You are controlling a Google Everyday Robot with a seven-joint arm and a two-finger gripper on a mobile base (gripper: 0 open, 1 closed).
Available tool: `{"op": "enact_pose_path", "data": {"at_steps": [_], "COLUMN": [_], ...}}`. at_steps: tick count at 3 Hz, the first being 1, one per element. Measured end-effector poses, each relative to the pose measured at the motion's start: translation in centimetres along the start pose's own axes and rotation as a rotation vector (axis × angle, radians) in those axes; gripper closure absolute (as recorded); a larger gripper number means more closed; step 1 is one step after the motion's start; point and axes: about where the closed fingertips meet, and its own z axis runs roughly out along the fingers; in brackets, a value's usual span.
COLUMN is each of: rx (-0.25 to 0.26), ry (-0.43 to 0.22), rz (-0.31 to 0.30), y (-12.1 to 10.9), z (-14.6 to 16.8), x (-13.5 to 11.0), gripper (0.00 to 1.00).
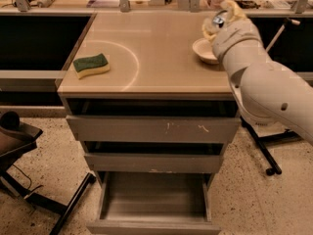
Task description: Pick redbull can from bottom drawer and place on counter
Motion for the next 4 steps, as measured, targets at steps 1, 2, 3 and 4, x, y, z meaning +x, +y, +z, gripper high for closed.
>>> {"op": "enact_pose_path", "data": {"at_steps": [1, 2, 3, 4], "rx": [-0.212, -0.406, -0.406, -0.406], "ry": [-0.085, -0.108, -0.108, -0.108], "rz": [0.068, 0.187, 0.187, 0.187], "y": [9.0, 18.0, 17.9, 17.9], "z": [1.8, 4.4, 4.4, 4.4], "x": [0.8, 4.4, 4.3, 4.3], "gripper": [1.0, 1.0, 1.0, 0.81]}}
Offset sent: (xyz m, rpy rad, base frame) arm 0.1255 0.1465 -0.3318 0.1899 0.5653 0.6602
